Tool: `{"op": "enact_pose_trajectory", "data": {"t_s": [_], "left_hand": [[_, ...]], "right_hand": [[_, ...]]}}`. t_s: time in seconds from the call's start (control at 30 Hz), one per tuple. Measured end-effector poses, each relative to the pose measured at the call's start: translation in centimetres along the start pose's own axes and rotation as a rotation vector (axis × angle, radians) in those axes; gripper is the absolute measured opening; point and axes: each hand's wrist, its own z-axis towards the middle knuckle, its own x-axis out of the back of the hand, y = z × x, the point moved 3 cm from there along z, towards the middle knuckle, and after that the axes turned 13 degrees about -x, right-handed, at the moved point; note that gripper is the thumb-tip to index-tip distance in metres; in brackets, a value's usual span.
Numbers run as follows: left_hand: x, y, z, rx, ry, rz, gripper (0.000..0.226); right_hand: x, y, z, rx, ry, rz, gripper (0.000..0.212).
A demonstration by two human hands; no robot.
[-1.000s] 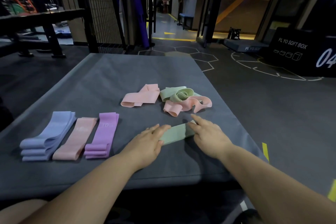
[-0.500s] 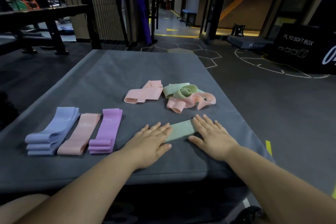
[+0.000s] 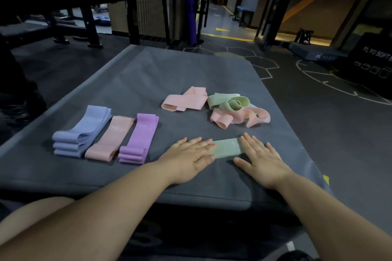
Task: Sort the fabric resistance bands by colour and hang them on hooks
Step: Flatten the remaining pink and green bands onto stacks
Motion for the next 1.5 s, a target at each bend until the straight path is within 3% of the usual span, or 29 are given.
{"op": "enact_pose_trajectory", "data": {"t_s": [0.17, 0.33, 0.5, 0.67, 0.9, 1.17, 1.37, 1.5], "left_hand": [[1.1, 0.0, 0.4, 0.048, 0.305, -0.253, 0.051], [1.3, -0.2, 0.8, 0.168, 0.419, -0.261, 0.054], [1.4, 0.2, 0.9, 0.313, 0.360, -0.090, 0.041], [1.8, 0.6, 0.8, 0.343, 0.302, -0.058, 0.027], [2.7, 0.7, 0.5, 0.337, 0.294, -0.091, 0.022], [3.3, 0.3, 0.1, 0.370, 0.265, -0.300, 0.017], [4.3, -0.4, -1.2, 0.386, 0.279, -0.502, 0.036], [5.3, -1.2, -2.6, 0.390, 0.301, -0.576, 0.018]], "right_hand": [[0.1, 0.1, 0.0, 0.005, -0.015, 0.016, 0.074], [0.1, 0.0, 0.1, -0.003, -0.005, 0.048, 0.070], [0.7, 0.2, 0.4, -0.070, 0.114, 0.225, 0.054], [1.8, 0.8, 0.7, -0.288, 0.319, 0.377, 0.024], [3.2, -0.4, 0.7, -0.452, 0.142, 0.396, 0.020], [3.6, -0.4, 1.6, -0.430, 0.127, 0.622, 0.013], [4.1, -1.1, 2.2, -0.341, 0.165, 0.946, 0.015], [4.7, -2.6, 2.4, -0.280, 0.180, 1.157, 0.013]]}}
